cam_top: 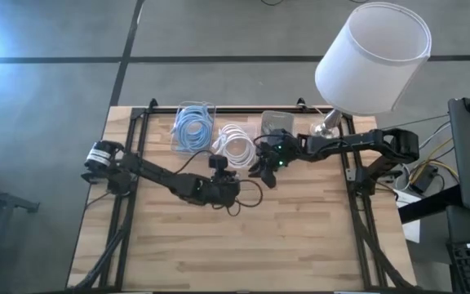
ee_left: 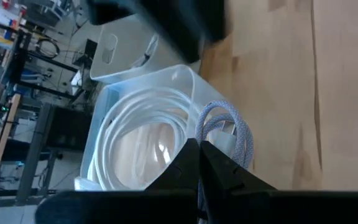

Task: Pick & Place USB Port
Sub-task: Put the purple charger cable into the white bin

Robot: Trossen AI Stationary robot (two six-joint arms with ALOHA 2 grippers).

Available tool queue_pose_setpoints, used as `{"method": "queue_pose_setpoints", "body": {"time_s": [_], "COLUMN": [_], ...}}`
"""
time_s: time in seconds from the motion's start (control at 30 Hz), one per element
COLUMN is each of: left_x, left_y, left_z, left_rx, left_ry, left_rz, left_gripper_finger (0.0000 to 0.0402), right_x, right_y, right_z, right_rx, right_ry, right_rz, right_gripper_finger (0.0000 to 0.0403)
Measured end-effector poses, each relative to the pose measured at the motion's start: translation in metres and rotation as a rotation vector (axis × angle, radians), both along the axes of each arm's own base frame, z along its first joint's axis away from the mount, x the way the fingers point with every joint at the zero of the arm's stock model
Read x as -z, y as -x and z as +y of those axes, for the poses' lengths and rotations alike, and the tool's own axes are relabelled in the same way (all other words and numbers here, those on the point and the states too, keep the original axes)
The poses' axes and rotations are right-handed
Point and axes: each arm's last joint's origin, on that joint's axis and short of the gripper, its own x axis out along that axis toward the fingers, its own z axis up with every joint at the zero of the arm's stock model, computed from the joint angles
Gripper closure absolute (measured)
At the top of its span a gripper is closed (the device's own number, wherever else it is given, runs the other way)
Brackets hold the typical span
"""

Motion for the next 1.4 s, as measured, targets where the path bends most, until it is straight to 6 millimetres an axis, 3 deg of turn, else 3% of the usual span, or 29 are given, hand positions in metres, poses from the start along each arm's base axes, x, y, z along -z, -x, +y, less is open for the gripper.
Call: {"method": "queue_pose_setpoints", "body": {"time_s": [0.17,1.4], "left_x": [-0.004,-0.016], "left_y": [-0.005,-0.014], "left_z": [0.001,0.014], "left_rx": [0.010,-0.079], "left_ry": [-0.021,-0.051], "left_rz": [-0.041,-0.199], "left_gripper_finger": [0.0397,0.0399], "right_x": [0.001,-0.008], "right_y": [0.000,-0.006], "right_z": [-0.004,-0.002], "right_rx": [0.134,0.114], "right_ry": [0.029,0.018], "right_rz": [0.021,-0.083], "right_gripper_finger": [0.0282,0.0276]}}
